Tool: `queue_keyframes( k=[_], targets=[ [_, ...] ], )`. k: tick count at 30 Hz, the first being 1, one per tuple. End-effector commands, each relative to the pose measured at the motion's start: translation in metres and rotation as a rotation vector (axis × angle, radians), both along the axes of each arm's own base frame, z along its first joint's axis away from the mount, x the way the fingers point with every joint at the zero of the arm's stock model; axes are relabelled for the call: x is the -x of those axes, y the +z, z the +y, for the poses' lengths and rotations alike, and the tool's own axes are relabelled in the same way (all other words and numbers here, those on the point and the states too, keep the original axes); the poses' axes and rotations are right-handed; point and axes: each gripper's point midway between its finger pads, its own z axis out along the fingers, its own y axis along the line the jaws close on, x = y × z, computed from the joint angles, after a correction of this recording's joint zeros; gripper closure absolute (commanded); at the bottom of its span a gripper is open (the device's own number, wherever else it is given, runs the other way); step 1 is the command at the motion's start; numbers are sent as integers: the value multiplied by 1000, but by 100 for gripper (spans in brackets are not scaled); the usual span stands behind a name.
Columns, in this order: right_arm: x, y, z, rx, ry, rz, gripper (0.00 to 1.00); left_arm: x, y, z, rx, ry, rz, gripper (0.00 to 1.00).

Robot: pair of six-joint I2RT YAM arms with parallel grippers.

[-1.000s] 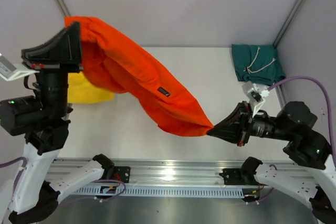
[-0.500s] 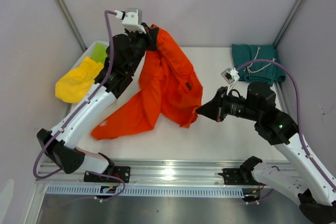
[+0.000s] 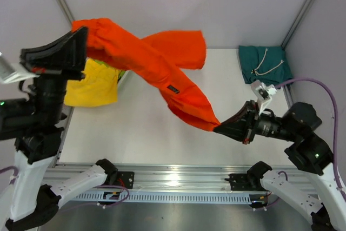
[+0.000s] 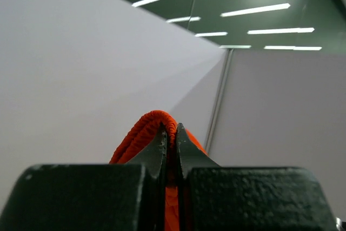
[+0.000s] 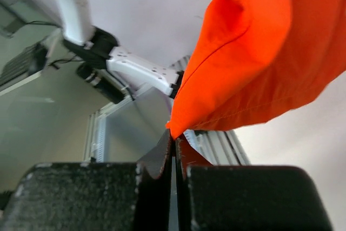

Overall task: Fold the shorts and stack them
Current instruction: Flatten the shorts out

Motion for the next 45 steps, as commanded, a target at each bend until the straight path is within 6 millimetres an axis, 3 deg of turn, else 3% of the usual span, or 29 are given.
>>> queue_keyframes(
  k=[1,2,5,8,11,13,18,21,24,27,28,29,31,32,33,34,35,36,37,38,39,40,41,42,45],
  targets=[
    [42,41,-12,-97,122,-106,100,26,8,-2,14,-97,-44,100],
    [46,43,-14,-101,130,-114,100,38,11,6,32,-110,-59,100],
    [64,56,-23,-140,163,-151,100,50,11,12,42,-129,-57,100],
    [71,63,-27,-157,175,-164,100,48,9,10,42,-133,-45,100],
    [62,58,-25,-133,140,-144,100,32,3,3,30,-112,-11,100],
    [39,45,-18,-90,71,-93,100,18,-2,-3,20,-90,16,100],
    [-22,-15,-2,53,-114,57,100,-53,-40,-42,-56,-26,147,100],
    [-51,-53,2,128,-205,138,100,-83,-63,-58,-91,1,188,100],
    [-70,-87,0,179,-270,201,100,-128,-103,-79,-150,2,258,100],
    [-84,-113,-6,211,-326,257,100,-184,-155,-96,-196,-1,364,100],
    [-89,-131,-10,231,-352,297,100,-196,-163,-102,-197,-17,365,100],
    [-92,-138,-11,232,-364,310,100,-227,-197,-111,-229,-2,427,100],
    [-97,-162,-16,255,-395,357,100,-255,-216,-124,-269,15,436,100],
    [-101,-166,-17,248,-409,367,100,-285,-259,-140,-320,17,511,100],
    [-103,-171,-18,251,-424,378,100,-298,-240,-145,-307,22,478,100],
    [-104,-183,-21,265,-439,398,100,-312,-260,-153,-339,23,517,100],
    [-106,-187,-21,265,-448,408,100,-321,-252,-164,-350,-5,495,100],
    [-107,-192,-22,274,-461,417,100,-347,-299,-179,-397,-11,562,100],
    [-107,-197,-23,276,-470,428,100,-356,-273,-186,-374,-17,511,100],
    [-107,-205,-23,277,-471,436,100,-366,-288,-193,-392,-31,533,100],
    [-105,-208,-22,272,-462,445,100,-383,-326,-203,-421,-39,583,100],
    [-105,-210,-22,267,-464,449,100,-389,-308,-209,-402,-48,540,100],
    [-102,-215,-20,265,-448,455,100,-393,-312,-215,-403,-68,529,100],
    [-101,-215,-18,255,-438,460,100,-401,-332,-223,-410,-82,546,100],
    [-96,-218,-12,247,-410,448,100,-406,-323,-238,-392,-122,483,100]
  ],
)
